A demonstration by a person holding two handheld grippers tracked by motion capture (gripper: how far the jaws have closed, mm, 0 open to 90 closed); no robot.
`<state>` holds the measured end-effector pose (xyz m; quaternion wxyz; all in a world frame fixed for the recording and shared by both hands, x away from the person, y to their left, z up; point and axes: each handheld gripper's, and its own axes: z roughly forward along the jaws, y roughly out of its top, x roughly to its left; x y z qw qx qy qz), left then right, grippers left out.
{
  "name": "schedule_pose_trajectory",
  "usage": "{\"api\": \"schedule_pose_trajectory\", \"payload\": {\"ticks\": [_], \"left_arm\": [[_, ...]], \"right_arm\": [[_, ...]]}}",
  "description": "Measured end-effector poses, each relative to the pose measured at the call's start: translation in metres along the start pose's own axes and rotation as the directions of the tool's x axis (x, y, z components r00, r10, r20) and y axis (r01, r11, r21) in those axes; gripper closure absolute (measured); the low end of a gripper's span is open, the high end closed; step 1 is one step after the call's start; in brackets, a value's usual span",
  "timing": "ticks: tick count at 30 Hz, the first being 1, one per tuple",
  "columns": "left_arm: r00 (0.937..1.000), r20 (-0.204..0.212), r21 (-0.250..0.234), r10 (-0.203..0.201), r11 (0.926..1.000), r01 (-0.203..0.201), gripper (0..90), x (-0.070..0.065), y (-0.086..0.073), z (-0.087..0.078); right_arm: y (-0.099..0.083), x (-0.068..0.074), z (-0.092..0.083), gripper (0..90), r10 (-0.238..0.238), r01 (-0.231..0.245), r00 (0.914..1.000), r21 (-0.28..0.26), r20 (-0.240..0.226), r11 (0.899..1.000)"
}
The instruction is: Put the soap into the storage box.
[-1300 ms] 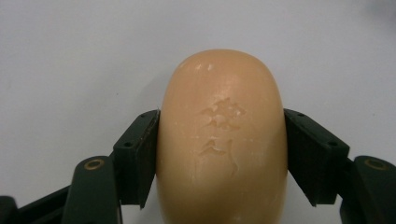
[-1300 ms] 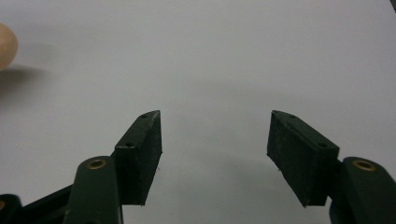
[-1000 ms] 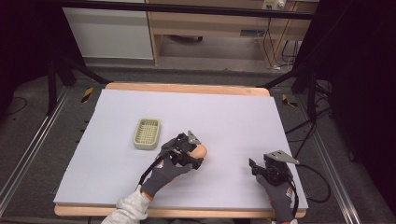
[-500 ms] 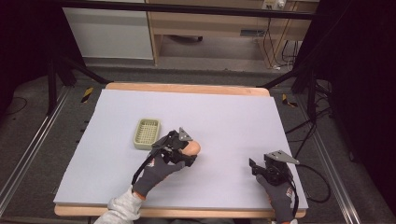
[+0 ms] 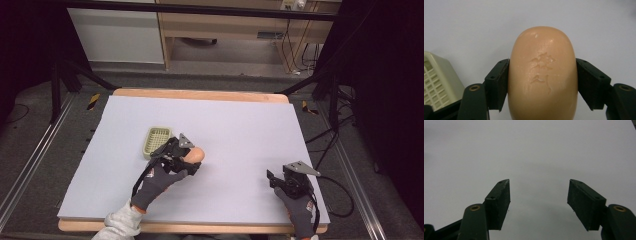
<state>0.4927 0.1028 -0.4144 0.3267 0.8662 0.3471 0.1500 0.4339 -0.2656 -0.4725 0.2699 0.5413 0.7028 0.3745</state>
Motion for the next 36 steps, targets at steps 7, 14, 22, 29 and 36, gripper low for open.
{"api": "schedule_pose_trajectory", "payload": {"ticks": [7,14,22,29,36], "left_arm": [[0.9996,-0.014,-0.01,-0.026,0.9996,0.025,31.5,0.011,-0.008,-0.008],[0.9976,-0.039,-0.028,-0.057,0.998,0.056,31.5,0.025,-0.013,-0.019],[0.9929,-0.071,-0.044,-0.096,0.9947,0.093,31.5,0.039,-0.016,-0.028],[0.9874,-0.101,-0.048,-0.122,0.9919,0.118,31.5,0.049,-0.018,-0.029],[0.9804,-0.125,-0.049,-0.153,0.9879,0.147,31.5,0.062,-0.021,-0.03]], "right_arm": [[0.0,0.0,0.0,34.9,-0.001,0.001,1.0,-0.001,0.0,1.0],[0.0,0.0,0.0,34.6,0.0,0.0,1.0,-0.003,0.001,1.0],[0.0,0.001,0.0,33.5,-0.008,0.008,1.0,-0.005,0.003,1.0],[0.0,0.002,0.0,33.1,-0.01,0.01,0.9999,-0.006,0.001,1.0],[0.0,0.003,0.001,33.1,-0.009,0.009,0.9999,-0.007,-0.005,1.0]]}}
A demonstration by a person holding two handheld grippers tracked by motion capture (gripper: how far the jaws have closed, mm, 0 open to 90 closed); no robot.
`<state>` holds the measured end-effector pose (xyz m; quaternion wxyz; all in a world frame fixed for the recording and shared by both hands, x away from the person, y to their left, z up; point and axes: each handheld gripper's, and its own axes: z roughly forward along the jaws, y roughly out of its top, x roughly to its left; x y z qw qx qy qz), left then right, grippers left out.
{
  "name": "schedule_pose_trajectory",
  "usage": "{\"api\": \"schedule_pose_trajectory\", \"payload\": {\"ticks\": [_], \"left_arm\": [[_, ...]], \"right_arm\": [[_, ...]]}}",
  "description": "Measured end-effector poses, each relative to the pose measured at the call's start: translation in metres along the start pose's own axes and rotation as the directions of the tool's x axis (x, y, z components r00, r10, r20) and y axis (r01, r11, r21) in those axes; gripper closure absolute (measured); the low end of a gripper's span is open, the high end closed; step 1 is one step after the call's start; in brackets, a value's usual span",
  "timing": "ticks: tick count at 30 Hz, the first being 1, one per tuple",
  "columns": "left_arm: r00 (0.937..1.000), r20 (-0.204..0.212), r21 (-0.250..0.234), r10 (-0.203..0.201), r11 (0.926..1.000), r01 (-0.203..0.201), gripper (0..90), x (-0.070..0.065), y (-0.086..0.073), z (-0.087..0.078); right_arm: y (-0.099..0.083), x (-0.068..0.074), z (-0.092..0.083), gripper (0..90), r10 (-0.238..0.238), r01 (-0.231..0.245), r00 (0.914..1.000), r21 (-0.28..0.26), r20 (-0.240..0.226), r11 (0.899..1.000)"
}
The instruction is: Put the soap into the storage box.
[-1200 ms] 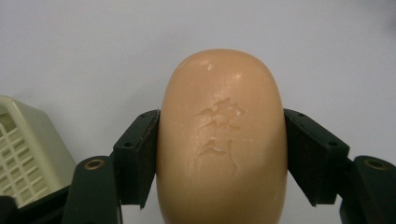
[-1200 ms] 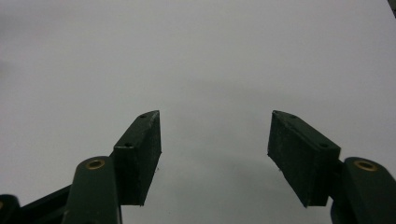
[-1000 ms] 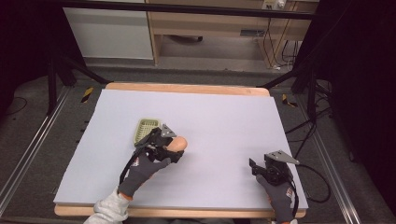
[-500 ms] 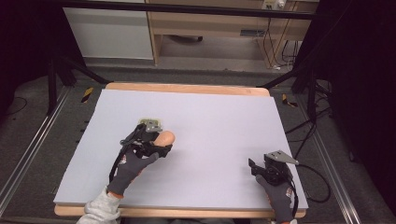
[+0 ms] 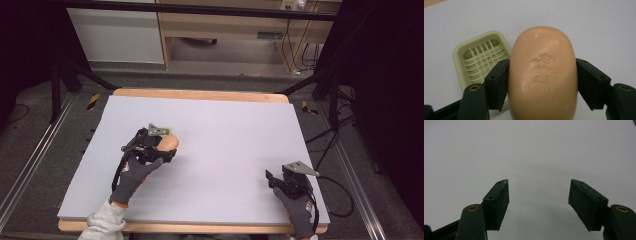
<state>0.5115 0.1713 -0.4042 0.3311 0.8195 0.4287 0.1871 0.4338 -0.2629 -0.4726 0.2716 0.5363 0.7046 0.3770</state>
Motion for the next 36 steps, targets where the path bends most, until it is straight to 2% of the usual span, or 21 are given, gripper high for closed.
{"api": "schedule_pose_trajectory", "payload": {"ticks": [5,15,22,27,29,36], "left_arm": [[0.9997,-0.025,0.003,-0.009,0.9999,0.009,31.5,0.008,0.001,0.0],[0.9969,-0.059,0.011,-0.053,0.9985,0.053,31.5,0.023,0.001,0.009],[0.9956,-0.074,0.021,-0.057,0.998,0.059,31.5,0.028,0.004,0.017],[0.9937,-0.086,0.024,-0.071,0.997,0.074,31.5,0.034,0.004,0.021],[0.9921,-0.089,0.021,-0.089,0.9956,0.091,31.5,0.035,0.004,0.023],[0.9896,-0.101,0.031,-0.103,0.9939,0.106,31.5,0.04,0.003,0.029]], "right_arm": [[0.0,0.0,0.0,33.1,-0.001,0.001,1.0,0.0,0.0,1.0],[0.0,0.0,0.0,33.0,-0.002,0.002,1.0,0.001,0.001,1.0],[0.0,0.0,0.0,33.0,0.006,-0.006,1.0,0.005,-0.002,1.0],[0.0,0.0,0.001,33.0,0.005,-0.005,1.0,0.004,-0.001,1.0],[0.0,0.0,0.001,33.0,0.006,-0.006,1.0,0.005,-0.001,1.0],[0.0,0.0,0.001,33.0,0.004,-0.004,1.0,0.005,0.001,1.0]]}}
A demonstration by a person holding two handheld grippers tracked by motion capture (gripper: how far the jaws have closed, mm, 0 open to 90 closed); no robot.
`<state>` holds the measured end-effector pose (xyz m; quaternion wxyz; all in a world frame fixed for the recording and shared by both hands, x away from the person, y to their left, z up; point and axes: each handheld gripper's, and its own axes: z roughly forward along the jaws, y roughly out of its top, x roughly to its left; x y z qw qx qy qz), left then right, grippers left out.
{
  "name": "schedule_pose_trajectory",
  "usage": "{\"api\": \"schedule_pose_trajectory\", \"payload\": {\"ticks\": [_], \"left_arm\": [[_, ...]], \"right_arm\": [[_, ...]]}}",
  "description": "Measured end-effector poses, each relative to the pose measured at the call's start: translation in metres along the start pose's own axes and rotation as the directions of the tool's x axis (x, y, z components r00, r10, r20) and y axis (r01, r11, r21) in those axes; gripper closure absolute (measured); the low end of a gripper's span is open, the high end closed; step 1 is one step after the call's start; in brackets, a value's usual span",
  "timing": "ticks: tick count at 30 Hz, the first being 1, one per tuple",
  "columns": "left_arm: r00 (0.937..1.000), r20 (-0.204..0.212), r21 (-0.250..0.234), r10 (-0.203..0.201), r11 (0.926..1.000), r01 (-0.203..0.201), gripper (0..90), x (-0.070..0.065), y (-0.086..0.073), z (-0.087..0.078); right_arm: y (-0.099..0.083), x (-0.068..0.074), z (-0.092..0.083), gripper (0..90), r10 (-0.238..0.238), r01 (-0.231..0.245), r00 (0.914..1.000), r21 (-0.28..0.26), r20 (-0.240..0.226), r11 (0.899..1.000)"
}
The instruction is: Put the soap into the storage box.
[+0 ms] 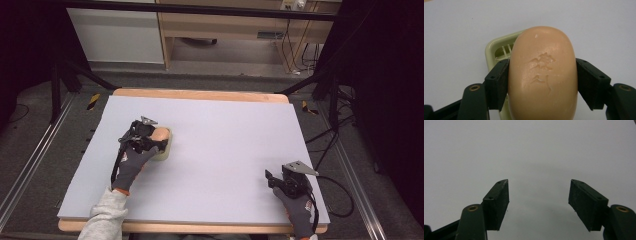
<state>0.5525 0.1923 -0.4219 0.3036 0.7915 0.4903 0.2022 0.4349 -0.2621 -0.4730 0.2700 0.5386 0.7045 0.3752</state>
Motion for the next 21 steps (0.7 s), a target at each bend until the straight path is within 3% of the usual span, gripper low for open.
{"api": "schedule_pose_trajectory", "payload": {"ticks": [21], "left_arm": [[0.9995,-0.022,0.034,-0.022,0.9992,0.022,31.5,0.007,0.0,0.019]], "right_arm": [[0.0,-0.001,0.0,33.0,-0.005,0.005,1.0,-0.002,0.003,1.0]]}}
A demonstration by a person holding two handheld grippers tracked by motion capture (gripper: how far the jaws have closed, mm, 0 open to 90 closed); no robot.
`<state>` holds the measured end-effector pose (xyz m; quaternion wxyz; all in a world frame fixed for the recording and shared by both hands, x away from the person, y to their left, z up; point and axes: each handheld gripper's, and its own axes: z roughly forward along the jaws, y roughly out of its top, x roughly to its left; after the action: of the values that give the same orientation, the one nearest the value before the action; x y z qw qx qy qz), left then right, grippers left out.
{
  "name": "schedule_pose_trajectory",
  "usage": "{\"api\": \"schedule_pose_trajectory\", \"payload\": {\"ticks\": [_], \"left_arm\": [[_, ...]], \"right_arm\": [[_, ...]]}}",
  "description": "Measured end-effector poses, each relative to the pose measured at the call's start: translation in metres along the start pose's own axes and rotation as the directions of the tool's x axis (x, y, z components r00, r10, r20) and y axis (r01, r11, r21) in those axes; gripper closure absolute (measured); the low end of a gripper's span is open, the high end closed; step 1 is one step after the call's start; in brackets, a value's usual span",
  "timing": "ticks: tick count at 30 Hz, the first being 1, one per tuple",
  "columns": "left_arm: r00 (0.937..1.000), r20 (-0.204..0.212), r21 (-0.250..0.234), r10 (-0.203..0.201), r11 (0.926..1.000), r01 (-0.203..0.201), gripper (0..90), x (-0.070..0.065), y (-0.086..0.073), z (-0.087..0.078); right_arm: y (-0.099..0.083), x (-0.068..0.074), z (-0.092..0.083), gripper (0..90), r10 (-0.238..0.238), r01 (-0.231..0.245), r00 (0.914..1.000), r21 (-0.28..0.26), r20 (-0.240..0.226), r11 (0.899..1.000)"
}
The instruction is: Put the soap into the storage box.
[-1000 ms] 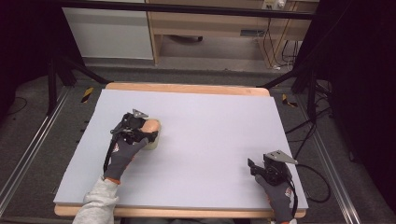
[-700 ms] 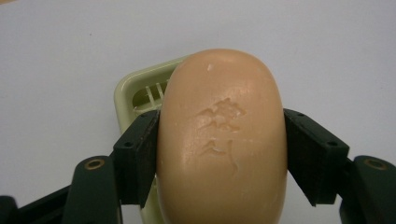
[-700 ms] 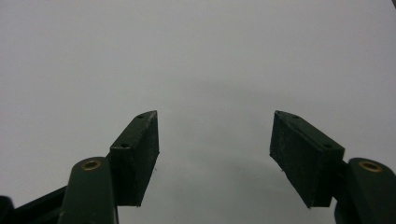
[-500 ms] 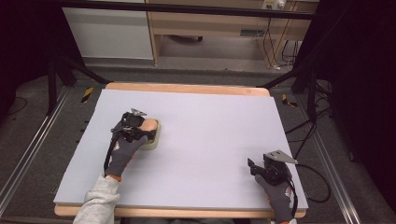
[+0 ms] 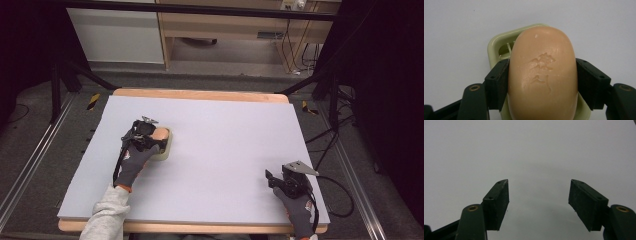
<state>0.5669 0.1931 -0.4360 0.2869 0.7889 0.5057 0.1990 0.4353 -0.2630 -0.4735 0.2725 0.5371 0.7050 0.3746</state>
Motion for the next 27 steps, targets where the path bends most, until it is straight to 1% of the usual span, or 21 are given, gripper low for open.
{"api": "schedule_pose_trajectory", "payload": {"ticks": [5,6,8,11,27], "left_arm": [[1.0,-0.004,0.006,-0.003,1.0,0.003,31.5,0.001,-0.0007,0.0019],[1.0,-0.006,0.008,-0.004,1.0,0.004,31.5,0.0008,-0.001,0.0029],[1.0,-0.008,0.011,-0.004,0.9999,0.004,31.5,0.0009,-0.0014,0.0041],[0.9999,-0.012,0.015,-0.006,0.9999,0.007,31.5,0.0014,-0.0019,0.0057],[0.9999,-0.009,0.023,-0.013,0.9996,0.013,31.4,0.0016,-0.0029,0.0094]], "right_arm": [[-0.0001,-0.0002,0.0003,33.0,0.0,0.0,1.0,0.0,0.001,1.0],[0.0001,0.0002,-0.0002,33.0,0.008,-0.008,1.0,0.003,-0.005,1.0],[-0.0002,-0.0003,0.0002,33.0,-0.001,0.001,1.0,0.001,0.001,1.0],[-0.0002,-0.0003,0.0002,33.0,0.001,-0.001,1.0,0.001,0.001,1.0],[-0.0003,-0.0005,0.0001,32.8,0.003,-0.003,1.0,0.002,0.001,1.0]]}}
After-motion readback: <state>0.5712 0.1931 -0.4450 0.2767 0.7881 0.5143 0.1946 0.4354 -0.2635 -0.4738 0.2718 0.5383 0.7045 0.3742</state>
